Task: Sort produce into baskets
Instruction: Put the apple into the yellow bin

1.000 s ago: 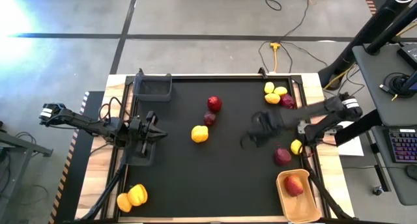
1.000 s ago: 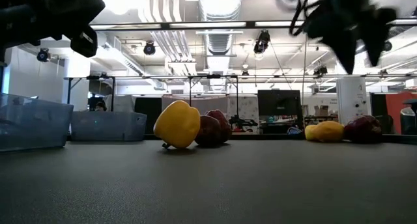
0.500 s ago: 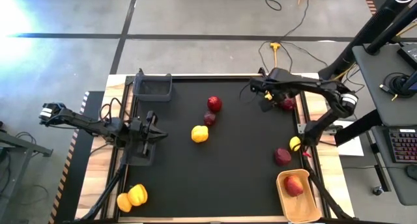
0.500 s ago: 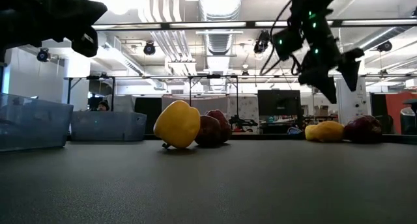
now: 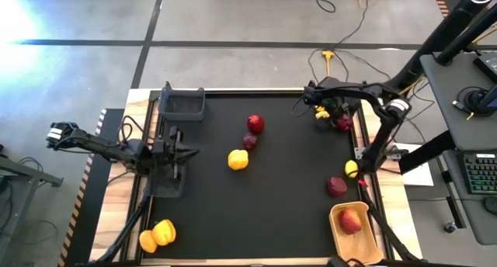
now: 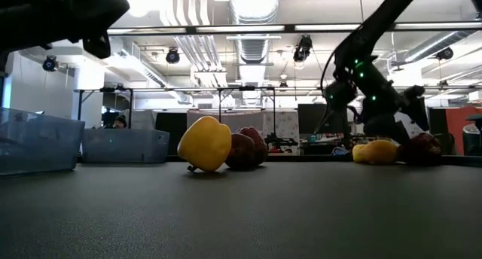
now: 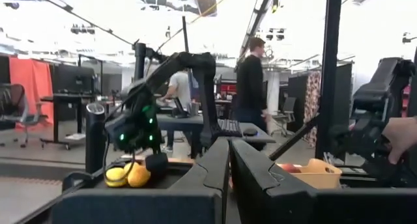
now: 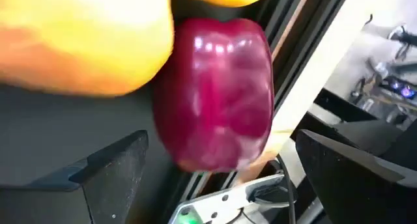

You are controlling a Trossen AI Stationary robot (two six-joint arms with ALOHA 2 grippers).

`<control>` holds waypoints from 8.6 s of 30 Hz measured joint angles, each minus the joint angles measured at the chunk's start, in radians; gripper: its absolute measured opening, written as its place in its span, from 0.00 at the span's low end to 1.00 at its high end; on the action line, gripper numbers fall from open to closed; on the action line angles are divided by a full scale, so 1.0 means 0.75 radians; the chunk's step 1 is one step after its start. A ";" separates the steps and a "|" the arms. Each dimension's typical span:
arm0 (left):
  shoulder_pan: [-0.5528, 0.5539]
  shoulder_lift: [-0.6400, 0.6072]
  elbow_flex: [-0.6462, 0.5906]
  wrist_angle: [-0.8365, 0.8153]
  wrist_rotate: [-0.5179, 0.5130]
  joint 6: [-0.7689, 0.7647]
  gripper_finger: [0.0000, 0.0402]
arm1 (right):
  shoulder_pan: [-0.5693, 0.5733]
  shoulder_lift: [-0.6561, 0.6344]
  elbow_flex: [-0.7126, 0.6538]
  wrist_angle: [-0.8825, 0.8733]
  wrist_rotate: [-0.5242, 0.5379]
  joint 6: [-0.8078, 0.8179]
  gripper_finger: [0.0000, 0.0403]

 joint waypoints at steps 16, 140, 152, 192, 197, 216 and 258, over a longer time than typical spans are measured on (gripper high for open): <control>0.000 0.003 0.000 0.085 -0.012 0.079 0.00 | -0.057 0.128 -0.011 0.073 -0.083 -0.042 0.86; 0.000 0.145 0.027 0.209 -0.013 0.193 0.00 | 0.749 0.344 0.519 1.274 0.031 -0.223 0.94; 0.000 0.152 0.027 0.210 -0.014 0.193 0.00 | 0.745 0.345 0.497 1.256 0.036 -0.156 0.92; 0.003 0.193 0.027 0.244 -0.014 0.191 0.00 | 2.089 -0.344 0.571 -0.088 -0.553 1.956 0.60; 0.003 0.195 0.027 0.270 -0.014 0.181 0.00 | 2.319 -0.270 0.531 -0.060 -0.810 2.386 0.60; 0.004 0.229 0.027 0.323 -0.014 0.157 0.00 | 2.362 -0.056 0.463 0.000 -0.857 2.309 0.75; 0.006 0.275 0.027 0.371 -0.060 0.153 0.00 | 1.526 -0.446 -0.445 0.473 -0.849 1.273 0.90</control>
